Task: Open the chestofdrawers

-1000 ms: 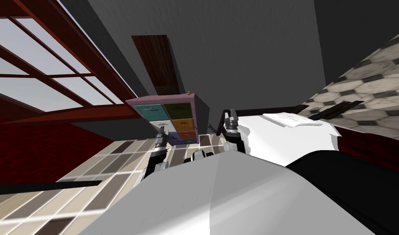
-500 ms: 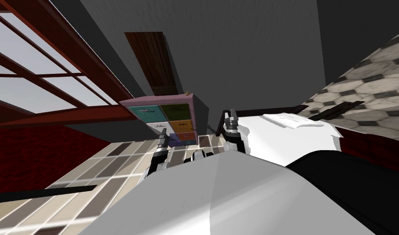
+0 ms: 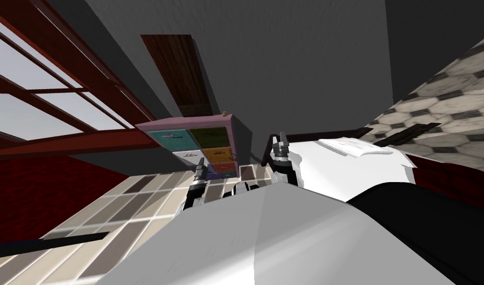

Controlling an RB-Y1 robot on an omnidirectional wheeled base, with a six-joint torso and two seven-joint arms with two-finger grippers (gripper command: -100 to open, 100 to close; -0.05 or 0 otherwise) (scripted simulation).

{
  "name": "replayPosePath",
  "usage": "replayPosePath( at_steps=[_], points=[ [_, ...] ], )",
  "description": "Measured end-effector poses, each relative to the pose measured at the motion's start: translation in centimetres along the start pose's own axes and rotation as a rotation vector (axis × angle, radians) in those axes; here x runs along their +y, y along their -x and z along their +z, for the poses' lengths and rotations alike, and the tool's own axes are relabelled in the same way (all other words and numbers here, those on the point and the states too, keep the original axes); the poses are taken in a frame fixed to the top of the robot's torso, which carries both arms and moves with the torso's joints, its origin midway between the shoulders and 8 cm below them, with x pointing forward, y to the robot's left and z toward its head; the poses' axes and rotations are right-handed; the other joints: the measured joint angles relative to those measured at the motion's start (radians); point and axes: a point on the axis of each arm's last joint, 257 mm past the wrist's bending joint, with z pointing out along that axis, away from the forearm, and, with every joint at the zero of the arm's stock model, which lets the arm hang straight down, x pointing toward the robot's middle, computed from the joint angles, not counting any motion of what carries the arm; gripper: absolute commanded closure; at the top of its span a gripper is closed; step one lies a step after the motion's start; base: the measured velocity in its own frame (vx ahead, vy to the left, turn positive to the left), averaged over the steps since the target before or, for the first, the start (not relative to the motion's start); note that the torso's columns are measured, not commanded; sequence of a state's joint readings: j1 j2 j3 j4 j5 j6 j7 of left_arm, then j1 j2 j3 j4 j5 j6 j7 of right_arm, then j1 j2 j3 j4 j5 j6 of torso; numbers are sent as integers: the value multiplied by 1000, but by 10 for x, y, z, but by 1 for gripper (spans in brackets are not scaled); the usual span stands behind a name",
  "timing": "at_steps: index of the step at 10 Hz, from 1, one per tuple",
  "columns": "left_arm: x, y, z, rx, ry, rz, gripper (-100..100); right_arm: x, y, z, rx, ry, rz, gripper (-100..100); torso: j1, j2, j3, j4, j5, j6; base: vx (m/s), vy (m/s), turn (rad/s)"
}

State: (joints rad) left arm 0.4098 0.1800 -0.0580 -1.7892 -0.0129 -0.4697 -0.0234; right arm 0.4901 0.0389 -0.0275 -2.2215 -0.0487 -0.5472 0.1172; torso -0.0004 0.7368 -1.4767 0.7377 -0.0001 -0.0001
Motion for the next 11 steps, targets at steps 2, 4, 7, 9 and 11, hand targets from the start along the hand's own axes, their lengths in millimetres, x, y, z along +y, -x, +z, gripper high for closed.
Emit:
replayPosePath(
  at_steps=[2, 4, 7, 9, 11],
  points=[
    [12, -4, -1, 1, 17, -5, -100, 0, 0, 0, 0, 0, 0, 0, 1, 1, 1, 0, 0, 0, 62, -33, -20],
    [25, -8, -3, 1, 35, -12, -100, 0, 0, 0, 0, 0, 0, 0, 1, 2, 1, 0, 0, 0, 60, -35, -22],
    [43, -14, -6, 0, 61, -25, -100, 0, 0, 0, 0, 0, 0, 0, 0, 1, 1, 0, 0, 0, 58, -36, -23],
    [56, -19, -7, -2, 79, -35, -100, 0, 0, 0, 0, 0, 0, 0, 1, 1, 0, 0, 0, 0, 60, -27, -21],
    [65, -25, -9, -5, 95, -50, -100, 0, 0, 0, 0, 0, 0, 0, 1, 2, 1, 1, 0, 0, 50, -29, -18]
  ],
)
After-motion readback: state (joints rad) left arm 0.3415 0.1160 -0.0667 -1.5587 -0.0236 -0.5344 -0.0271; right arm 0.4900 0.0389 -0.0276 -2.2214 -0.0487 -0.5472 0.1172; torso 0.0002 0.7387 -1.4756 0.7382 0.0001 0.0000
